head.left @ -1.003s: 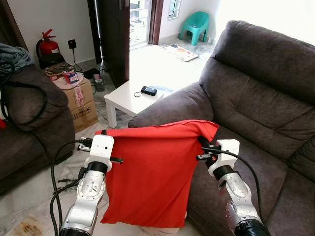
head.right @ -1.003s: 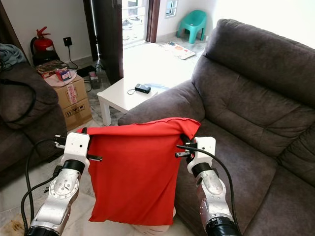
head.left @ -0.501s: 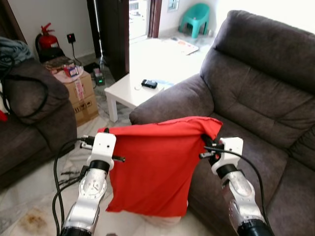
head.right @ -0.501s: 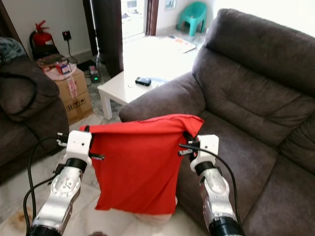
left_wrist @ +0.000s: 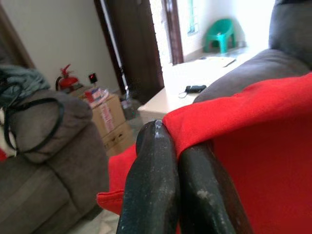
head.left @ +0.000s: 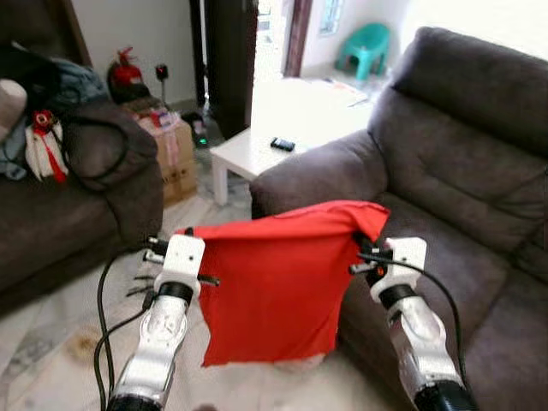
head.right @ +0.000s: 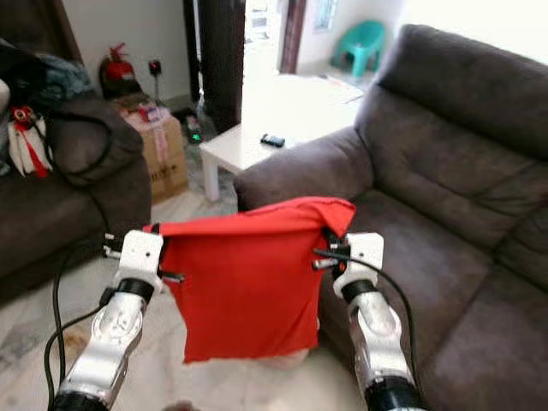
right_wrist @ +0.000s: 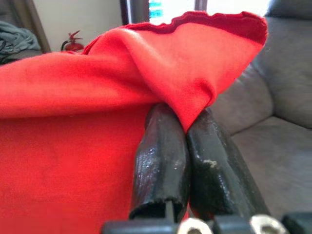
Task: Move the pillow to the sofa from floor
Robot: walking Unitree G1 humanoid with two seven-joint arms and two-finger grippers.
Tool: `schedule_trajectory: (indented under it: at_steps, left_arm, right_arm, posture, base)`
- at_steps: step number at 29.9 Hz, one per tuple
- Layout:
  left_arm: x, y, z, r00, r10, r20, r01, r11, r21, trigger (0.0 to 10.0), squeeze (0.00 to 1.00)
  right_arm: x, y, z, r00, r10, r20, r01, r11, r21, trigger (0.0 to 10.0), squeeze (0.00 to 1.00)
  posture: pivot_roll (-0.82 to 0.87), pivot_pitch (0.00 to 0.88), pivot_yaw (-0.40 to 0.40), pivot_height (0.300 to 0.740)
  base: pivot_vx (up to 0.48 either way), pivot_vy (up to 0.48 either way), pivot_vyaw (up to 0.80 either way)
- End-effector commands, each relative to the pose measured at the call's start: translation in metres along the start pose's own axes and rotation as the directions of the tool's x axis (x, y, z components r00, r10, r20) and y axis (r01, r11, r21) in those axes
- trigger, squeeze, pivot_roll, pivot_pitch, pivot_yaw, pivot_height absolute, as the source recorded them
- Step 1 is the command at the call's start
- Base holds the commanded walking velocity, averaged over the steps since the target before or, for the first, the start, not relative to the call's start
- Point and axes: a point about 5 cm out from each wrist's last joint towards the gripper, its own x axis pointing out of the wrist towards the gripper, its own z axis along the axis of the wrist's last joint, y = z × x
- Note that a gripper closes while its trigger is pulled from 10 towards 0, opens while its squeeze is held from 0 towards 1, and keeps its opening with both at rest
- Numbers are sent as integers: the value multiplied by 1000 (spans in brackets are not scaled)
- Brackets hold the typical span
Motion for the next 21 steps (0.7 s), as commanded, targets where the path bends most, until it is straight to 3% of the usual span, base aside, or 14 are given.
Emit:
schedule_trajectory:
  at_steps: [1, 6, 21]
  left_arm:
    - [8, 6, 14, 997, 38, 71, -36, 999, -22, 10000, 0]
    - [10, 6, 15, 996, 35, 78, -33, 999, -29, 10000, 0]
    - [11, 5, 16, 996, 28, 82, -25, 999, -38, 10000, 0]
  right_arm:
    - [4, -14, 18, 995, -57, 84, 58, 998, -8, 10000, 0]
    - [4, -15, 17, 995, -67, 78, 68, 998, -5, 10000, 0]
    - [4, -14, 14, 996, -71, 57, 72, 997, -12, 10000, 0]
  posture:
    - [93, 0, -104, 740]
    - [93, 0, -106, 740]
    - [100, 0, -103, 740]
  base:
    - [0, 0, 0]
    - [0, 0, 0]
    - [0, 0, -795]
